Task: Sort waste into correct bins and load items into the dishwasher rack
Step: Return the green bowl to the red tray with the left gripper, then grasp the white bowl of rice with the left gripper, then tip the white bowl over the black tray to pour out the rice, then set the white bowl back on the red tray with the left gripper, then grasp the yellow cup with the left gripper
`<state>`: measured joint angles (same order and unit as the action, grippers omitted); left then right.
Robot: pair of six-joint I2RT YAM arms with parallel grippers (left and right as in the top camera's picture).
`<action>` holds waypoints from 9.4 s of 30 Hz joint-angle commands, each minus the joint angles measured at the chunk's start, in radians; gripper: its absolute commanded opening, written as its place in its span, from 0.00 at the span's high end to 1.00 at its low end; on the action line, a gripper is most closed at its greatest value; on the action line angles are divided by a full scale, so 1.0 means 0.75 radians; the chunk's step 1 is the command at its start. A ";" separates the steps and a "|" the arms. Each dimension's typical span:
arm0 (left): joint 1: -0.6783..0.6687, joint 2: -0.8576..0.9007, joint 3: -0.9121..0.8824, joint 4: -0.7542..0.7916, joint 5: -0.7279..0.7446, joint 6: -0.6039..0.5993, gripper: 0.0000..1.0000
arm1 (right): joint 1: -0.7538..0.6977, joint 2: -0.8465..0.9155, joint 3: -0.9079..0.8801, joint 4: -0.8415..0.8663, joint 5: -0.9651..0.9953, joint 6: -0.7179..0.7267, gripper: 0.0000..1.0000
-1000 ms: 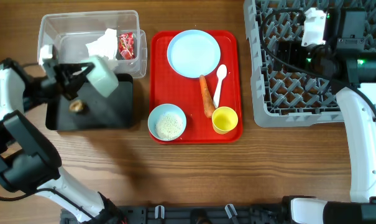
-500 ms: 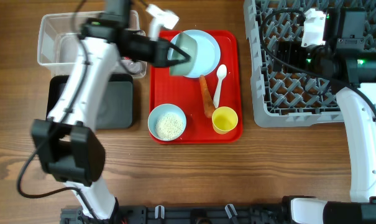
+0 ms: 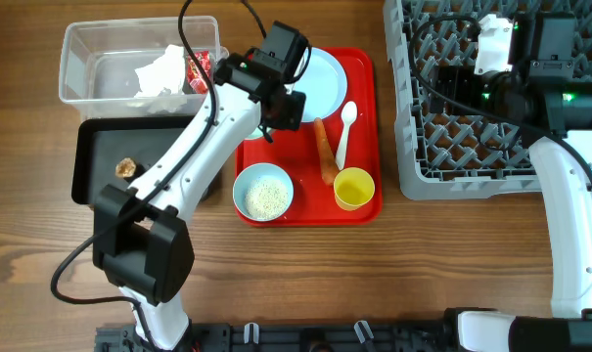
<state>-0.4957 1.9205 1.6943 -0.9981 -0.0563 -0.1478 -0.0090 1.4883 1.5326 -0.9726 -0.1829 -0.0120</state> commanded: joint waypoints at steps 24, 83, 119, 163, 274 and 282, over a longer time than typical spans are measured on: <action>-0.057 0.197 -0.050 0.089 -0.052 -0.028 0.48 | 0.004 0.015 0.031 -0.025 -0.017 0.017 0.04; -0.201 -0.033 -0.378 -0.171 -0.092 -0.777 0.96 | 0.004 0.016 0.031 -0.015 -0.017 0.016 0.04; 1.139 -0.161 -0.357 -0.298 1.474 0.607 0.96 | 0.004 0.016 0.031 -0.009 -0.017 0.017 0.04; 1.348 -0.096 -0.357 -0.401 2.177 0.571 0.96 | 0.004 0.016 0.031 -0.020 -0.017 0.016 0.04; -0.255 -0.221 -0.555 0.339 0.419 0.010 0.22 | 0.004 0.016 0.031 -0.020 -0.037 0.017 0.04; -0.316 -0.184 -0.556 0.283 0.316 0.068 0.52 | 0.004 0.016 0.031 -0.022 -0.037 0.016 0.03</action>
<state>-0.7403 1.7729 1.2636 -0.7849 0.2096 -0.1181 -0.0090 1.4887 1.5326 -0.9913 -0.1944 -0.0116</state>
